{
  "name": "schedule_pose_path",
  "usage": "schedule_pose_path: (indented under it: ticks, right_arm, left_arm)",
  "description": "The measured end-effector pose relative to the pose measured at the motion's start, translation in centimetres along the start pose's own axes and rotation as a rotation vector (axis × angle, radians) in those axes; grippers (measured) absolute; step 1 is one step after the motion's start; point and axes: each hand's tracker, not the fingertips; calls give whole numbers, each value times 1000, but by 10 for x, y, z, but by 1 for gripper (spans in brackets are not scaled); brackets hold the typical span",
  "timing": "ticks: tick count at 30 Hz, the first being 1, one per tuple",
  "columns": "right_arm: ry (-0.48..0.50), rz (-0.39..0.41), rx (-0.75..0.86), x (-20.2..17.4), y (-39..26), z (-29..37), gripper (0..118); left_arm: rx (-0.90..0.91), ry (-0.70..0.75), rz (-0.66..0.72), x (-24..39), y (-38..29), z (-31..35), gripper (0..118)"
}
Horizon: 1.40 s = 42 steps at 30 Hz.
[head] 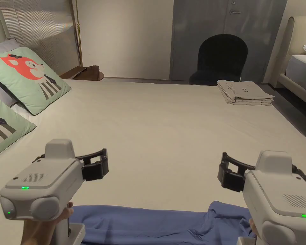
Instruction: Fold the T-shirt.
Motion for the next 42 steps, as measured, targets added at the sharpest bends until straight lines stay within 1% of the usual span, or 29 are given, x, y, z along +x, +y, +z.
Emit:
schedule_pose_path:
  ticks: [2, 4, 5, 6, 7, 8, 9, 10, 11, 13, 19, 22, 24, 29, 31, 33, 36, 39, 40, 42]
  right_arm:
    - [9, 25, 39, -6, 5, 2, 103]
    - [-5, 45, 65, -11, 8, 5, 95]
    - [-4, 52, 74, -13, 8, 7, 86]
    - [4, 53, 85, -14, 7, 8, 75]
    - [7, 50, 97, -15, 7, 10, 57]
    - [5, 53, 103, -16, 7, 10, 29]
    - [2, 61, 108, -17, 7, 10, 9]
    - [3, 71, 112, -18, 7, 10, 0]
    - [21, 66, 127, -16, 5, 10, 0]
    - [38, 59, 115, -15, 5, 9, 0]
    - [23, 66, 116, -16, 4, 6, 0]
    - [23, 73, 115, -16, 2, 4, 0]
    - [23, 78, 112, -16, 1, 2, 0]
    - [21, 85, 97, -17, -2, -3, 0]
    - [24, 77, 86, -18, -4, -7, 0]
    - [26, 76, 73, -19, -7, -10, 0]
    - [23, 84, 61, -21, -11, -12, 0]
    - [26, 88, 43, -23, -17, -17, 0]
    - [25, 89, 37, -24, -18, -18, 0]
    - [24, 89, 29, -26, -20, -21, 0]
  left_arm:
    - [65, 11, -36, 11, 8, 2, 109]
    - [105, 18, -36, 14, 11, 2, 107]
    - [125, 9, -21, 15, 12, 3, 102]
    - [134, 3, -11, 16, 12, 5, 93]
    - [143, -7, 7, 15, 11, 4, 76]
    - [142, -8, 13, 15, 10, 4, 51]
    - [138, -11, 15, 14, 10, 3, 29]
    - [134, -15, 18, 14, 9, 2, 9]
    - [127, -18, 14, 12, 7, -1, 0]
    - [117, -29, 9, 9, 4, -2, 0]
    - [84, -48, -1, 3, -2, -5, 0]
    - [16, -90, 21, -7, -3, -10, 0]
    - [-55, -170, 90, -20, -3, -14, 0]
    - [-315, -352, 401, -69, -19, -27, 0]
    - [-408, -335, 508, -88, -33, -32, 0]
    - [-475, -344, 566, -106, -50, -32, 0]
    - [-567, -331, 597, -137, -73, -33, 0]
    - [-621, -303, 620, -164, -95, -31, 0]
    - [-633, -282, 655, -173, -101, -31, 0]
    - [-670, -303, 712, -187, -112, -31, 0]
